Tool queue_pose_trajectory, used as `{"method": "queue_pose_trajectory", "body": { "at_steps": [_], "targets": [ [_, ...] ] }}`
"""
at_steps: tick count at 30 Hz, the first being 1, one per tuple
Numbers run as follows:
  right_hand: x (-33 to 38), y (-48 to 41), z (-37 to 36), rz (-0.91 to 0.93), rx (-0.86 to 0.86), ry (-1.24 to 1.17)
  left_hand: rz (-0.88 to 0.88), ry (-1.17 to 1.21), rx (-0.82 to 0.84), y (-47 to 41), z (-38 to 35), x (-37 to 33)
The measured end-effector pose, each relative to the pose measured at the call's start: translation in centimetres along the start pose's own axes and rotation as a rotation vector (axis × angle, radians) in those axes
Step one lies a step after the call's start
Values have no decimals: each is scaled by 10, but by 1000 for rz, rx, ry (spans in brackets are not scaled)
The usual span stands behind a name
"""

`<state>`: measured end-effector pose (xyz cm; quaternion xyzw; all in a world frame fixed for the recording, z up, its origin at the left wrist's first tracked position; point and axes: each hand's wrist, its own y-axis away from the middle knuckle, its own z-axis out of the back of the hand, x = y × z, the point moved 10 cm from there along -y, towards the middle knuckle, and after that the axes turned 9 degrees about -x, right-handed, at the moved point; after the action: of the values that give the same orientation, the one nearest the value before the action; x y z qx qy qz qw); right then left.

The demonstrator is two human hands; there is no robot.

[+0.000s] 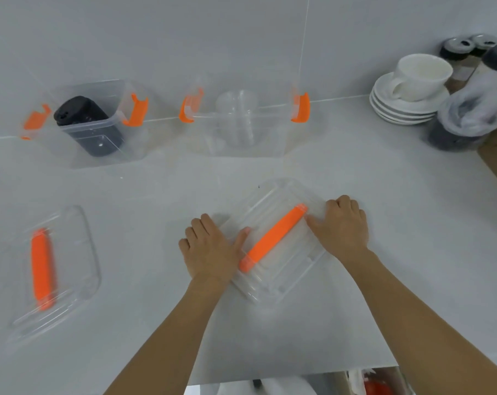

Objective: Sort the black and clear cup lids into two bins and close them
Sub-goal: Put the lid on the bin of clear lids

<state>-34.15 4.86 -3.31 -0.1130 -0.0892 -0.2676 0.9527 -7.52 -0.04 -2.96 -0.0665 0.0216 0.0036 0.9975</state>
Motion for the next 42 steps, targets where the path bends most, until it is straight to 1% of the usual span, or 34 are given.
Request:
{"method": "queue_pose_trajectory", "body": {
  "at_steps": [3,7,9,14,18,21,23,26,28,33,35,39,42],
  "targets": [
    [-1,-2,1,-14,3,2,91,59,112,-3,-5,11],
    [-6,-1,4,-44,13,-40,57,-11,222,-8,-14,12],
    [-9,1,4,-82,25,-115,52,-4,235,-7,-13,7],
    [-23,5,-1,-318,61,-614,158,211,170,-1,-9,6],
    [-26,9,-4,-343,51,-746,211,375,60,-3,7,12],
    [-27,12,-2,-347,25,-818,241,611,21,-6,14,14],
    [-26,14,1,-341,0,-876,241,753,-33,-8,22,14],
    [-18,16,12,-277,-77,-956,202,899,-133,-12,36,15],
    [-11,16,22,-248,-137,-989,159,968,-169,-16,46,15],
    [5,6,45,-242,-287,-1040,-77,1206,-273,-32,81,15],
    [14,3,51,-251,-307,-1084,-121,1328,-258,-41,92,14],
    [35,-8,71,-241,-361,-1158,-117,1629,-219,-66,104,18],
    [46,-20,89,-231,-426,-1171,-174,1738,-138,-87,110,13]
  ]
}}
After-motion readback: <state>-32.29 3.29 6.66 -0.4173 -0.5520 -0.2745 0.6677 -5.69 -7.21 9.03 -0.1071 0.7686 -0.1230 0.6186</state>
